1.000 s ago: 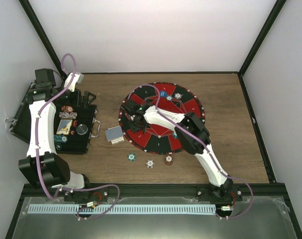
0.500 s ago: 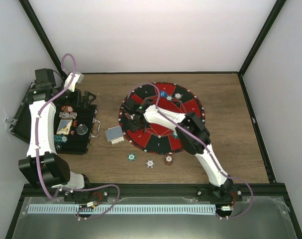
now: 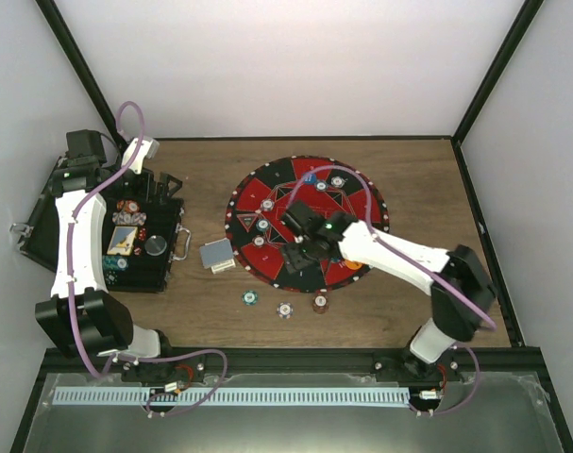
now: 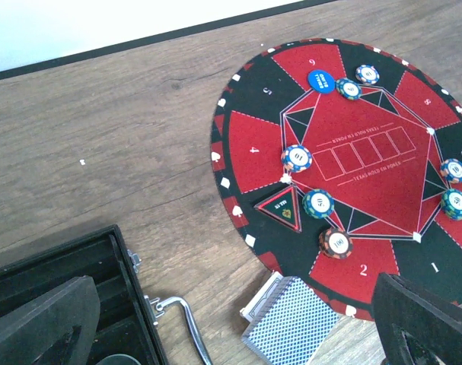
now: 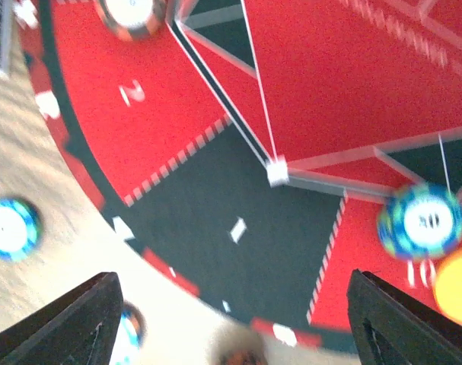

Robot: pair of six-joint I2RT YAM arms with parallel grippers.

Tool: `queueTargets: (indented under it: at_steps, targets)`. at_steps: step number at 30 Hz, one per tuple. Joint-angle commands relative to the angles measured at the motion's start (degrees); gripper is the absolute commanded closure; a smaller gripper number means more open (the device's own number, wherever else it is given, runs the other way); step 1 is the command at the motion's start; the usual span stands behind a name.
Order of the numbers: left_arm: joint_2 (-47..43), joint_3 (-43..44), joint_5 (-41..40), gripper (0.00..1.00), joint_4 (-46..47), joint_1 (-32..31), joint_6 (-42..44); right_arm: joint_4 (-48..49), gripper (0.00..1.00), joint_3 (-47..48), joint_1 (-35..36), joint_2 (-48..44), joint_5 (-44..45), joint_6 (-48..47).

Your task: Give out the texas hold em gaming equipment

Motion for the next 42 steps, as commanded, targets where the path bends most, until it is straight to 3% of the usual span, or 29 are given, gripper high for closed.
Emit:
queueTargets:
  at_steps: [1, 9, 21, 28, 42]
  targets:
    - [-0.3, 1.3, 1.0, 0.00, -0.4, 0.4, 1.3, -2.1, 0.17, -8.6, 0.7, -8.8, -0.9, 4.9]
    - [0.0, 0.9, 1.7, 0.00, 0.2, 0.3, 0.8, -4.2, 0.15, -16.9, 4.7, -14.7, -1.4, 10.3]
    - [0.2, 0.9, 1.8, 0.00, 0.4, 0.3, 0.8, -2.1, 0.16, -21.6, 7.5, -13.8, -2.5, 13.3]
    - [0.0, 0.9, 1.6, 0.00, 0.3, 0.4, 0.9, -1.1, 0.26, -22.9, 7.7, -12.0, -2.5, 13.4]
    - [-0.1, 1.9, 1.1, 0.00, -0.1, 0.4, 1.1, 0.6, 0.34, -23.6, 7.7, -10.3, -2.0, 12.8]
